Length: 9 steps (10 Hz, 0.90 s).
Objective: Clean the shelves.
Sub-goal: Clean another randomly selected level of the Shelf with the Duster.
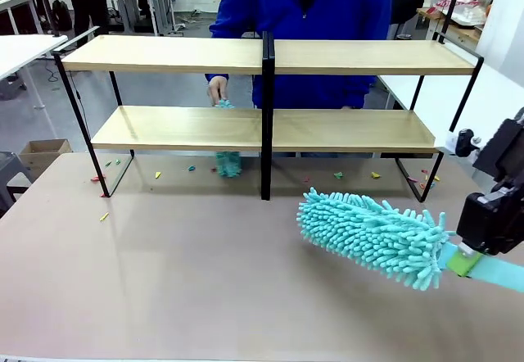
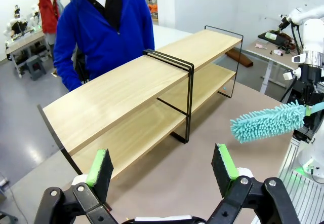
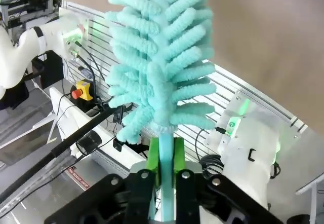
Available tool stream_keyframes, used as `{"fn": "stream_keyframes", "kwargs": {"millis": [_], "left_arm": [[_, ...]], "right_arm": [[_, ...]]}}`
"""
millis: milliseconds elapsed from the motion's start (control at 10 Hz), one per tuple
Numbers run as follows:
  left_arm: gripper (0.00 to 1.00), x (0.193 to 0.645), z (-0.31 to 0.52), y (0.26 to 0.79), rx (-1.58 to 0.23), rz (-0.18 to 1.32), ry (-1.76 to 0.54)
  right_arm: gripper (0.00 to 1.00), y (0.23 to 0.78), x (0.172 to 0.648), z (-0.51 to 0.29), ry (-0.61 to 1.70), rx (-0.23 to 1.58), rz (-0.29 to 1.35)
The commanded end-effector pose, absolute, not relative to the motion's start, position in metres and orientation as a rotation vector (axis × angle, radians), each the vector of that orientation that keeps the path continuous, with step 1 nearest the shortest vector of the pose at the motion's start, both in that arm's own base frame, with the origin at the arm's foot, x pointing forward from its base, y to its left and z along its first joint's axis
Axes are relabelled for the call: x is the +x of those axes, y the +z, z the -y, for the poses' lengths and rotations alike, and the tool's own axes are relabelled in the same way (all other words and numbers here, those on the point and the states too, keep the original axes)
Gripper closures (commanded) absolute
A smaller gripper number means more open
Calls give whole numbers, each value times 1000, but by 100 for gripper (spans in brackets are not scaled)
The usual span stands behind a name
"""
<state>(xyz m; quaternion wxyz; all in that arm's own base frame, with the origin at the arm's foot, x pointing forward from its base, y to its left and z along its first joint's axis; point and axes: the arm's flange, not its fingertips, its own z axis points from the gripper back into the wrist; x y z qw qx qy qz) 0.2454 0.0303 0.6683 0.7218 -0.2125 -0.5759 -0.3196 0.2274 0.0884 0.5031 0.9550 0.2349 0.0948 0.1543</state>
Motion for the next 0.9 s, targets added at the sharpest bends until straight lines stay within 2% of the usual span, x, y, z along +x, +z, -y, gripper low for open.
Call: {"fn": "stream_keyframes", "kwargs": {"millis": [0,100,300,800], "left_arm": [[0,245,-29,667,-461,1269,-698],[0,245,-29,667,-461,1269,-698],[0,245,-29,667,-461,1269,-698],[0,245,-29,667,-461,1269,-698]], "right_arm": [[88,500,229,-93,308,465,-198],[88,490,250,-109,259,420,-142],[88,458,290,-134,270,497,-79],[88,399,345,-154,137,526,2]]}}
